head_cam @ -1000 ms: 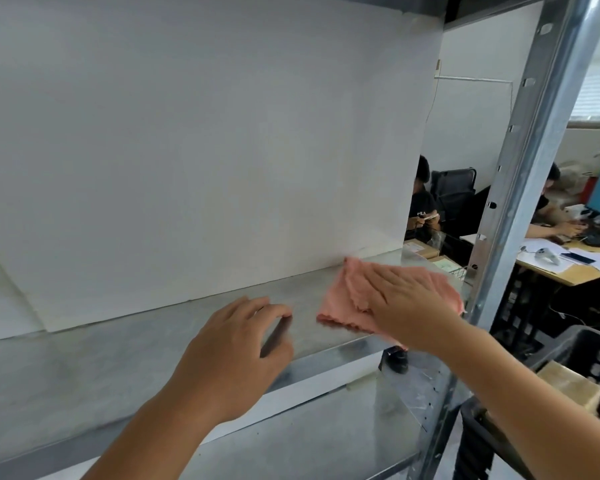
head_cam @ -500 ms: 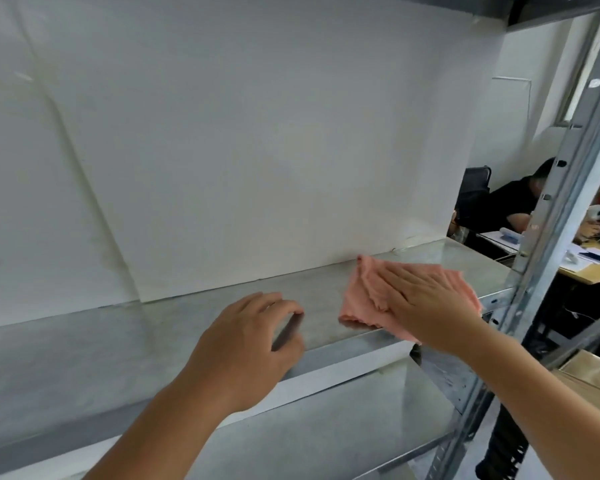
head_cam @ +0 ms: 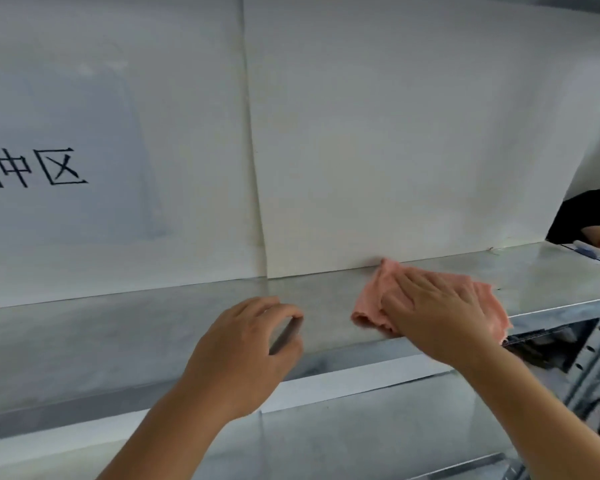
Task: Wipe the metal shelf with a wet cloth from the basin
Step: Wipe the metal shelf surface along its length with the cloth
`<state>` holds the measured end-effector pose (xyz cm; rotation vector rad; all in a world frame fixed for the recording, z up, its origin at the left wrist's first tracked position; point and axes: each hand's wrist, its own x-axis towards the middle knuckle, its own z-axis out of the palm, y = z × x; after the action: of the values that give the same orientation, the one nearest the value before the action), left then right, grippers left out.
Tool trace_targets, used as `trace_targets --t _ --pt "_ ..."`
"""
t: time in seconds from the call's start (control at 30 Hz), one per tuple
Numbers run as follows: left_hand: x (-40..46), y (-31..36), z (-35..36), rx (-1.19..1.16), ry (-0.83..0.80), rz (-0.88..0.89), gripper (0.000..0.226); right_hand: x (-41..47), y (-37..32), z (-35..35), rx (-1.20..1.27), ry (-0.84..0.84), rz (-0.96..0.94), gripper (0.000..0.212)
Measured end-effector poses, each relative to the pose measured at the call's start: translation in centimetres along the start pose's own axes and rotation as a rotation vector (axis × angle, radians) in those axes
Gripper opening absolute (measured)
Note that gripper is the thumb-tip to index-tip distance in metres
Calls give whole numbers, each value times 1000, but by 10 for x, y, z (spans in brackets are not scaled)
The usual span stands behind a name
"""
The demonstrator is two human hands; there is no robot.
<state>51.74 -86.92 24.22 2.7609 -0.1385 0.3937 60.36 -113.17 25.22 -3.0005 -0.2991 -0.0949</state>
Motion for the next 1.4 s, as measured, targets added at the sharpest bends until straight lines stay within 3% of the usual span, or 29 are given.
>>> trace_targets --t 0.13,0.23,0.27,0.33,0.43,0.5,0.6,0.73,0.8,0.9,0.97,1.07,1.13,1.23,1.4 --pt "-25 -38 -22 21 13 -69 47 -17 -95 22 96 -35 -270 75" --pt "-37 -57 -33 22 16 -114 43 -8 -94 17 -18 -37 -370 104" --pt "-41 -63 -36 22 23 -131 41 -2 -88 15 -45 -23 -356 103" --pt "-45 -69 -39 19 32 -140 40 3 -88 17 -142 -36 -311 83" --pt "-52 -77 -43 25 58 -172 43 -5 -146 25 -37 -90 -375 99" --pt "-55 -80 -47 29 85 -190 41 -8 -178 31 42 -117 -451 96" --pt "-60 -83 -53 37 108 -230 28 1 -161 29 -1 -84 -516 96" --pt "-63 -89 -58 47 141 -276 19 12 -119 23 -95 -85 -405 92" --pt "-63 -90 -57 43 142 -301 22 4 -140 20 -10 -115 -386 89" --pt "-63 -88 -54 47 145 -322 29 -5 -187 26 125 -138 -506 69" --pt "-64 -85 -54 42 151 -326 33 -2 -194 31 109 -150 -564 73" --pt "-65 -83 -53 30 158 -335 29 7 -151 25 -11 -139 -584 87" --pt "-64 -84 -52 31 158 -328 27 6 -110 17 -132 -134 -571 79" --pt "-66 -85 -51 27 164 -328 26 1 -81 16 -159 -111 -511 115" --pt "-63 -89 -53 9 166 -310 29 -3 -154 36 -35 -76 -559 119"
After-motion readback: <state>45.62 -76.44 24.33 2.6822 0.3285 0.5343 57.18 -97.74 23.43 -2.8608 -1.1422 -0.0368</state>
